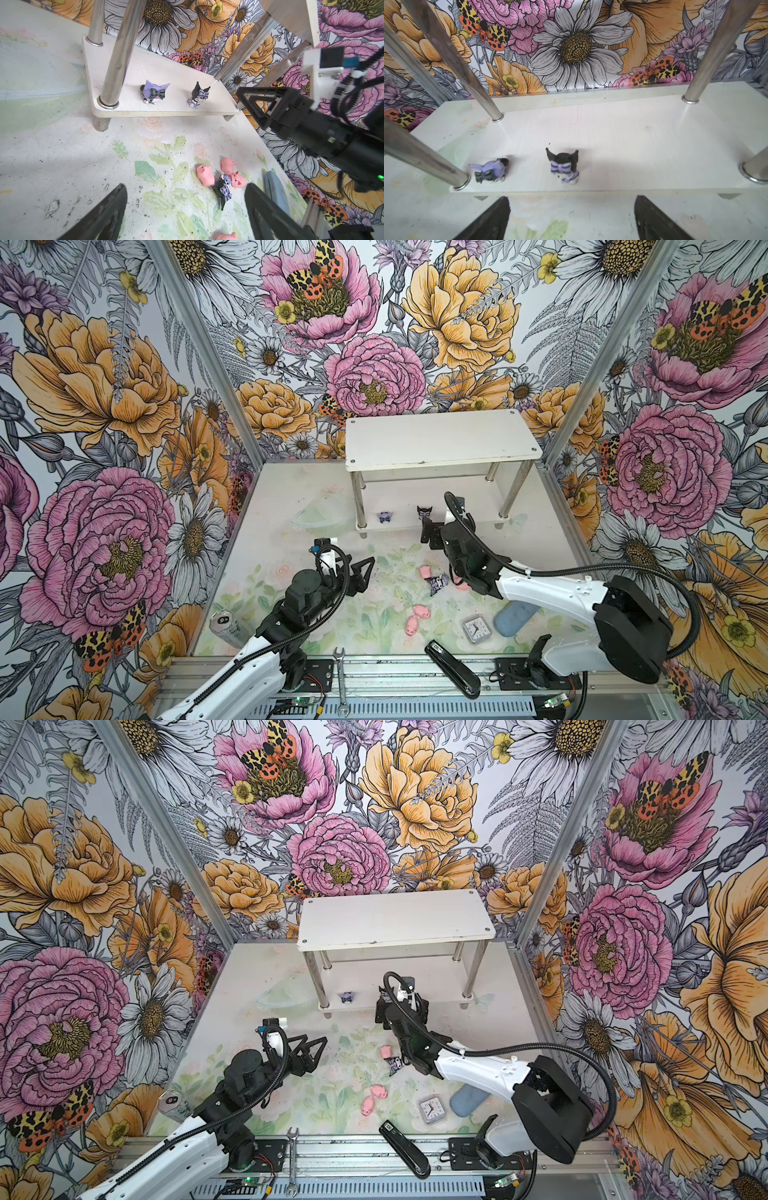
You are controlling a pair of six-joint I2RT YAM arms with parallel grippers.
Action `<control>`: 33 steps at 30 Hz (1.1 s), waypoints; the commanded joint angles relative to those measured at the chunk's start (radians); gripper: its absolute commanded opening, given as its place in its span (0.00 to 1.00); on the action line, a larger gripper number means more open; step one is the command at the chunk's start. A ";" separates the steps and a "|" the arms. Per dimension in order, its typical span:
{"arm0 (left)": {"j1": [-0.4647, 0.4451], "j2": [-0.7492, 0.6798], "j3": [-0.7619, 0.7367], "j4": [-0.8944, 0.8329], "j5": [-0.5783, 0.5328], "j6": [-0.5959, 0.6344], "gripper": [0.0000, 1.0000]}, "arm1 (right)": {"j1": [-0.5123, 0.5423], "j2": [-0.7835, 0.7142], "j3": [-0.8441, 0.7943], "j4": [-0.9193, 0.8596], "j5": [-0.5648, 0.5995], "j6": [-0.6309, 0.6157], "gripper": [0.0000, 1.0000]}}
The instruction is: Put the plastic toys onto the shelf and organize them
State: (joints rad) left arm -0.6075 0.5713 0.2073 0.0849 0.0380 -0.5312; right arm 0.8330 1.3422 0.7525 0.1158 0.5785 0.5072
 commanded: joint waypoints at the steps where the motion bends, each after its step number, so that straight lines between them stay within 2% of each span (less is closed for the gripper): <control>1: -0.045 0.041 0.018 -0.006 -0.011 -0.012 0.88 | 0.038 -0.080 -0.017 -0.253 -0.014 0.068 0.79; 4: -0.125 0.103 0.021 0.019 -0.060 -0.025 0.87 | 0.063 -0.123 -0.049 -0.349 -0.107 0.113 0.47; 5: -0.148 0.124 0.017 0.034 -0.076 -0.031 0.87 | 0.068 -0.128 -0.058 -0.367 -0.132 0.129 0.39; 7: -0.191 0.177 0.011 0.080 -0.101 -0.045 0.88 | 0.075 -0.124 -0.077 -0.399 -0.189 0.163 0.28; 8: -0.202 0.202 0.008 0.103 -0.107 -0.053 0.87 | 0.078 -0.114 -0.082 -0.407 -0.217 0.175 0.26; 12: -0.221 0.317 0.020 0.175 -0.103 -0.069 0.88 | 0.098 -0.006 -0.078 -0.416 -0.310 0.223 0.31; 13: -0.222 0.341 0.028 0.184 -0.099 -0.067 0.88 | 0.110 0.020 -0.070 -0.419 -0.313 0.225 0.36; 15: -0.227 0.390 0.045 0.207 -0.089 -0.065 0.88 | 0.136 0.074 -0.051 -0.422 -0.301 0.228 0.60; 17: -0.230 0.427 0.058 0.225 -0.080 -0.064 0.88 | 0.148 0.107 -0.028 -0.426 -0.292 0.216 0.68; 21: -0.233 0.486 0.085 0.247 -0.069 -0.061 0.88 | 0.151 0.123 -0.003 -0.440 -0.267 0.191 0.74; 26: -0.233 0.530 0.090 0.272 -0.066 -0.062 0.88 | 0.130 0.124 -0.003 -0.471 -0.273 0.206 0.88; 33: -0.233 0.549 0.092 0.286 -0.065 -0.061 0.88 | 0.118 0.178 -0.007 -0.474 -0.340 0.269 0.90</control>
State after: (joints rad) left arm -0.8356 1.1221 0.2817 0.3355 -0.0341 -0.5831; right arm 0.9554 1.4937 0.7322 -0.3424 0.2687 0.7345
